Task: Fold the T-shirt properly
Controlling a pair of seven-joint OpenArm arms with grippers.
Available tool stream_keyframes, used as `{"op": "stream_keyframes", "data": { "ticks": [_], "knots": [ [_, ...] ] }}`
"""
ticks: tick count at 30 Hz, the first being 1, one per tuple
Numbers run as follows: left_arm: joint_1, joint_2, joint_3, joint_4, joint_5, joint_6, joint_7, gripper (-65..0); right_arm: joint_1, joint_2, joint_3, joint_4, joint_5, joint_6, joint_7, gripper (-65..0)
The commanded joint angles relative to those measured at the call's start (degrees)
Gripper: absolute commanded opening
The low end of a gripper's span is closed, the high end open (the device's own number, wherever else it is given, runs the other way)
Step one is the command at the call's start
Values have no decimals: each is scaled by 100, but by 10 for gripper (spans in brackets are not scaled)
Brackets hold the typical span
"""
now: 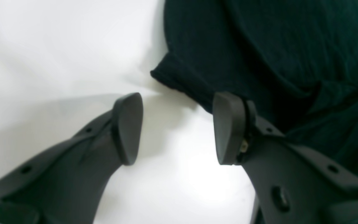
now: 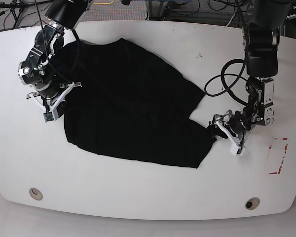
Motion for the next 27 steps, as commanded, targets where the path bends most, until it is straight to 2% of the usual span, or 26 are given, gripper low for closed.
{"op": "stream_keyframes", "data": {
  "ticks": [1,7,17,19,23,27],
  "knots": [
    [-116,3,8,28,11,-29,67,-305,90,43,-4,131,48,8,105,-644],
    [-166,156,-5,11,-13,-75,5,-331,52,40,-21,137,48,8,83,-645],
    [-219,335,-9,-50,-1,-84,-226,-485,55,34,0,136,41,8,83,-644],
    [-251,410,-12,-39,-21,-42,-133,-485,73,37,-24,111,33,8,98,-641],
    [-235,429,-6,42,-19,4,-46,-422,85,33,-1,102,31,8,86,-638],
    [-221,425,2,159,-21,13,-23,-393,83,31,6,109,26,8,83,-637]
  ]
}}
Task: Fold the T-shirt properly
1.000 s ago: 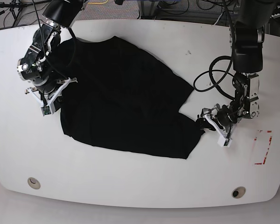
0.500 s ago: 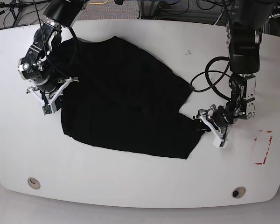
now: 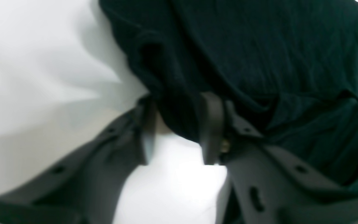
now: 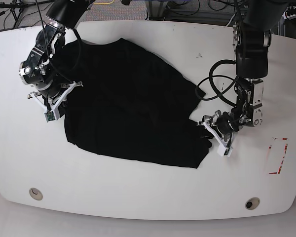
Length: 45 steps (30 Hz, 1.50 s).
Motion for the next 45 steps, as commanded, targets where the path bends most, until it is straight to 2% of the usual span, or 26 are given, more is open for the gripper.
{"op": "stream_keyframes", "data": {
  "ticks": [1,2,4,8,12,20,22,24,33,45],
  "knots": [
    [-144,-48,7,339,-46,-65,69,-359,78,71,18,151,36,8,99,-638],
    [-133,-61,23,502,-45,-115,147,-325,63,77,13,207,48,8,93,-639],
    [-122,-60,28,598,-47,-141,201,-301,61,79,6,211,55,8,88,-639],
    [-120,-63,27,716,-49,-171,264,-280,55,82,8,226,43,8,79,-639],
    [-150,-50,39,727,-47,-170,291,-287,70,78,4,231,34,8,70,-638],
    [-256,10,-23,631,-49,-277,166,-512,92,79,-3,279,55,8,76,-642],
    [-288,13,-20,614,-51,-335,131,-541,91,79,2,296,61,8,66,-642],
    [-280,21,4,614,-2,-474,104,-598,80,72,24,297,54,8,72,-643],
    [-270,25,-5,604,45,-482,18,-649,86,80,16,317,54,8,69,-645],
    [-185,-10,19,689,144,-419,-14,-650,38,63,6,409,40,8,61,-649]
  ]
}}
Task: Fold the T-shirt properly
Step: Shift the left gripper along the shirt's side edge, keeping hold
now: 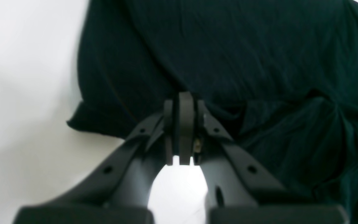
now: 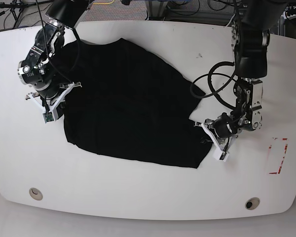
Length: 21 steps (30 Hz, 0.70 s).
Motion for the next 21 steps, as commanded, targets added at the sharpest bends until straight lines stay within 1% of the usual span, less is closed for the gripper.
{"op": "stream_keyframes", "data": {
  "ticks": [1,9,15,19,21],
  "knots": [
    [-208,-59,-6,173,-98,-42,-116,-649,65,62,7,161,57,6,84,-649],
    [-204,-91,-24,339,-114,-28,-53,-634,38,60,7,247,63,6,85,-649],
    [-197,-155,-177,447,-123,-85,-106,-648,62,62,-13,236,53,6,81,-650],
    [-177,-177,-266,583,-134,-99,-59,-650,53,60,-17,268,50,6,87,-650],
    [-159,-149,-459,752,-130,-146,48,-642,80,53,-23,177,46,6,90,-650]
  ]
}}
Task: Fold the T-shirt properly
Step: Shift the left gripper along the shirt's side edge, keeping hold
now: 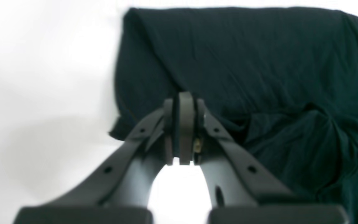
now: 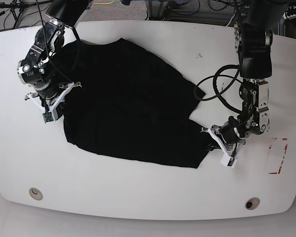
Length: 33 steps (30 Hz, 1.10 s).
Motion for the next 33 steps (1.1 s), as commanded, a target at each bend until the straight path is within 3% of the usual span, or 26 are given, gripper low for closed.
{"op": "stream_keyframes", "data": {
  "ticks": [1,6,10,12,33],
  "knots": [
    [-149,-1,-227,321,-128,-109,24,-638,109,52,-14,55,45,8,91,-650],
    [-141,10,-368,453,-158,-205,251,-572,109,44,-12,36,30,8,86,-650],
    [-126,15,-376,541,-163,-303,416,-489,112,47,-14,24,35,8,86,-650],
    [-83,47,-232,667,-120,-368,508,-418,94,62,-24,102,28,8,67,-650],
    [-598,231,-230,399,-94,-177,370,-255,64,68,-23,178,10,8,54,-650]
  ]
}}
